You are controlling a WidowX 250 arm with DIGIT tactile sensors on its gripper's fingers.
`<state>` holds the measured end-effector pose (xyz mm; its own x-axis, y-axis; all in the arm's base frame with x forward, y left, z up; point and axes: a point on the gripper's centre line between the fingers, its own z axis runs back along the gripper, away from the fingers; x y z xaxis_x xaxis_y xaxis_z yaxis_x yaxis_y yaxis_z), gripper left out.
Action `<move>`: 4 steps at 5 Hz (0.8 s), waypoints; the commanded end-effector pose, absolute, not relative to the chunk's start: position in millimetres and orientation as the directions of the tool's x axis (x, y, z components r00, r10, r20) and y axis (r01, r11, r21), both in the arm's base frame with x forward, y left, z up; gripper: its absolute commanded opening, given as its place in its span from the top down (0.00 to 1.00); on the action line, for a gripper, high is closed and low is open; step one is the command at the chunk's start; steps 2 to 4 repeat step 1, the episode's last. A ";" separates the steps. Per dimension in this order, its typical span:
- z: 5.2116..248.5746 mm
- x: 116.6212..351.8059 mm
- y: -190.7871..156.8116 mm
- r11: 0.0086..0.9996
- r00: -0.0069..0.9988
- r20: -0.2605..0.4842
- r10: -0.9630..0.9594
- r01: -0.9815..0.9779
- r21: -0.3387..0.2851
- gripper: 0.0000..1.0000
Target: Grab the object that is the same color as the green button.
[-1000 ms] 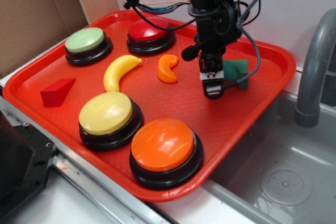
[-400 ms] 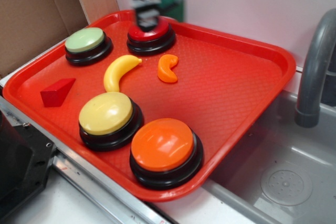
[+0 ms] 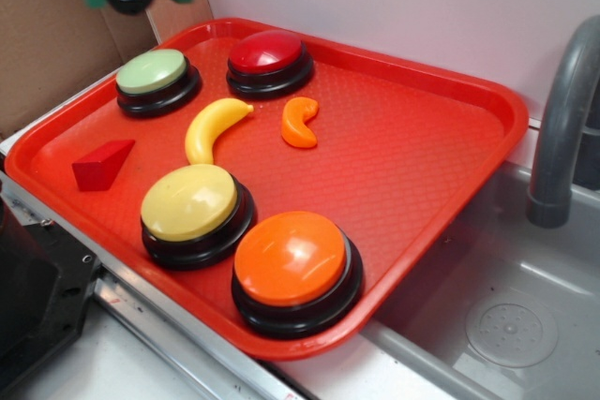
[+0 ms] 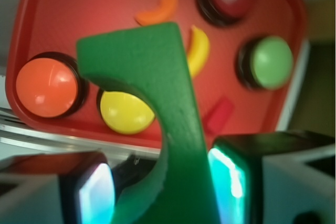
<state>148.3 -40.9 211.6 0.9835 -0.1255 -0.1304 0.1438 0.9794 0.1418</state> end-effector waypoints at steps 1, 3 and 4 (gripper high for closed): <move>231.6 156.0 -45.7 0.981 0.999 -0.037 0.005 0.003 0.194 1.00; 231.6 156.0 -45.7 0.981 0.999 -0.037 0.005 0.003 0.194 1.00; 231.6 156.0 -45.7 0.981 0.999 -0.037 0.005 0.003 0.194 1.00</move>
